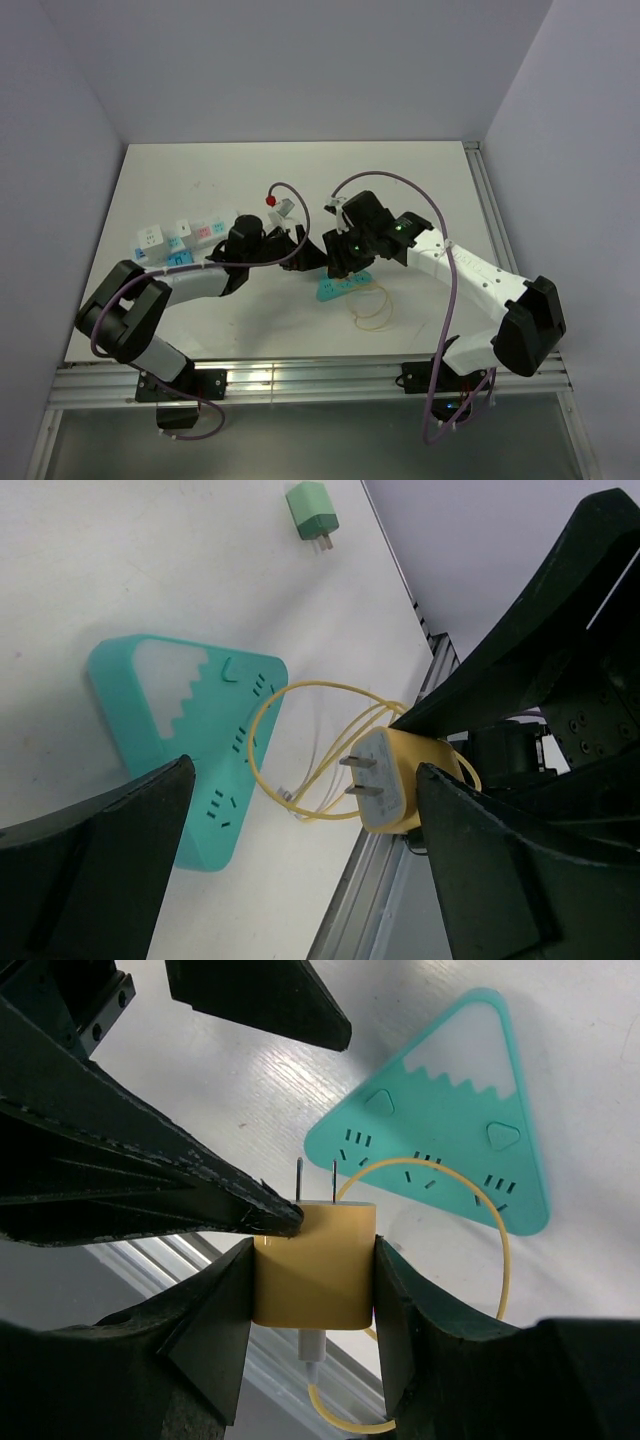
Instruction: Insert the plug
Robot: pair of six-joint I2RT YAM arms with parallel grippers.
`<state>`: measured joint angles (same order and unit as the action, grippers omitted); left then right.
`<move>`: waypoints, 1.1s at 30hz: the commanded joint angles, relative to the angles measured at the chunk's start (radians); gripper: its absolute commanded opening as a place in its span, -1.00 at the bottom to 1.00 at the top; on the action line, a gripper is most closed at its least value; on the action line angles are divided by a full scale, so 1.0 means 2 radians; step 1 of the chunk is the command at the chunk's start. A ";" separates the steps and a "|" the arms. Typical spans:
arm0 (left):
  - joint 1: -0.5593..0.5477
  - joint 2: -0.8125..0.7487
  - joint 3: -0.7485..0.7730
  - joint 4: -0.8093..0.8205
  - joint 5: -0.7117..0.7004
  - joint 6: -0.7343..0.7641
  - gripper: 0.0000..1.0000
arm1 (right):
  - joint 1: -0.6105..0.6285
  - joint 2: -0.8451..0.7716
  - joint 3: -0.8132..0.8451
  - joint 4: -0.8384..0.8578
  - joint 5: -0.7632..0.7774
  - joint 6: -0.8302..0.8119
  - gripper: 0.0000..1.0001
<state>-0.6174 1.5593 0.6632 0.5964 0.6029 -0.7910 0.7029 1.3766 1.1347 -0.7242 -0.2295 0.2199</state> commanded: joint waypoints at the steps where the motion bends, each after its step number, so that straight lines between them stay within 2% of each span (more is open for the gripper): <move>1: 0.020 -0.036 -0.018 -0.008 -0.012 0.016 0.99 | 0.002 -0.033 -0.010 0.039 -0.010 0.007 -1.00; 4: 0.070 -0.052 -0.038 0.044 0.046 -0.006 0.99 | 0.002 -0.040 -0.019 0.038 -0.010 0.008 -1.00; 6: 0.078 -0.064 -0.039 0.039 0.047 0.026 0.99 | 0.001 -0.047 -0.023 0.038 -0.013 0.008 -1.00; 9: 0.073 -0.085 -0.050 0.043 0.042 0.030 0.99 | 0.001 -0.057 -0.024 0.044 -0.023 0.009 -1.00; 11: 0.072 -0.081 -0.049 0.049 0.065 0.012 0.99 | 0.001 -0.060 -0.025 0.049 -0.031 0.008 -1.00; 14: 0.066 -0.067 -0.034 0.037 0.077 -0.047 0.99 | 0.001 -0.058 -0.024 0.056 -0.029 0.005 -1.00; 20: 0.026 -0.077 -0.010 -0.046 0.020 -0.097 0.99 | 0.002 -0.056 -0.023 0.071 -0.013 -0.004 -1.00; 27: 0.022 -0.047 -0.008 0.003 0.046 -0.208 0.99 | 0.023 -0.066 -0.027 0.085 0.017 -0.023 -1.00; 33: 0.018 -0.030 0.012 -0.020 0.048 -0.238 0.96 | 0.040 -0.078 -0.033 0.094 0.035 -0.032 -1.00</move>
<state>-0.5758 1.4971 0.6373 0.5446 0.6857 -1.1995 0.7696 1.2621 1.0733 -0.5896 -0.1917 0.1825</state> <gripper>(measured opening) 0.983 0.533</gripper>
